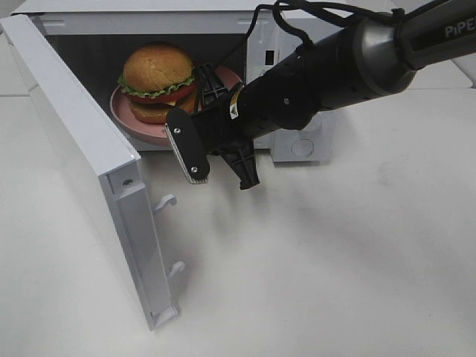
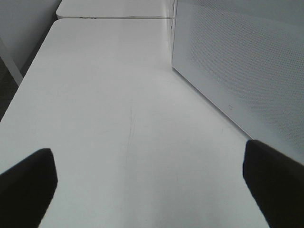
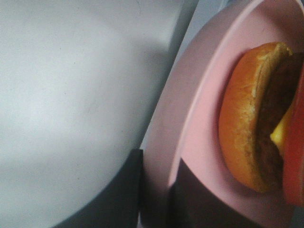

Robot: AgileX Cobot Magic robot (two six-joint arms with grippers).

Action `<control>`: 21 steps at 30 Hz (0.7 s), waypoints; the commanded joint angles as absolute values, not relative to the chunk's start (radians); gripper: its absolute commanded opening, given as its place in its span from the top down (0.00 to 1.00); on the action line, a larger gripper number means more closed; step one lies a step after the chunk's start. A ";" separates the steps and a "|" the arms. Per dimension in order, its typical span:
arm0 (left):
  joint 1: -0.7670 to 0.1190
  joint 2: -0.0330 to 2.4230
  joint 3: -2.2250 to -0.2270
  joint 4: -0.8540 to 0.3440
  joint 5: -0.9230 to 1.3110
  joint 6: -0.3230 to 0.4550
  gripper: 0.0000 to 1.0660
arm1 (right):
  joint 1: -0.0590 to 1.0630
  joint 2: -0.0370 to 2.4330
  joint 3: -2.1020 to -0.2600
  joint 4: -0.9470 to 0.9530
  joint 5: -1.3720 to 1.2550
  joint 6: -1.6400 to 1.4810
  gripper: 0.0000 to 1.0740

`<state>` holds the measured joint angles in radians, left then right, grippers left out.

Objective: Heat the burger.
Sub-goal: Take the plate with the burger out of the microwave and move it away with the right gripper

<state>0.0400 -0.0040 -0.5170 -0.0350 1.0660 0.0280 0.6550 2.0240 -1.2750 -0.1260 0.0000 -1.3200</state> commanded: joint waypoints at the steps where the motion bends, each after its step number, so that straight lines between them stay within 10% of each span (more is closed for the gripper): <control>1: 0.035 -0.012 -0.516 -0.035 1.069 0.020 0.06 | 0.651 1.981 -1.266 -0.127 -0.078 -1.319 1.00; 21: 0.035 -0.012 -0.516 -0.035 1.069 0.020 0.06 | 0.635 1.822 -1.032 -0.126 -0.134 -1.316 1.00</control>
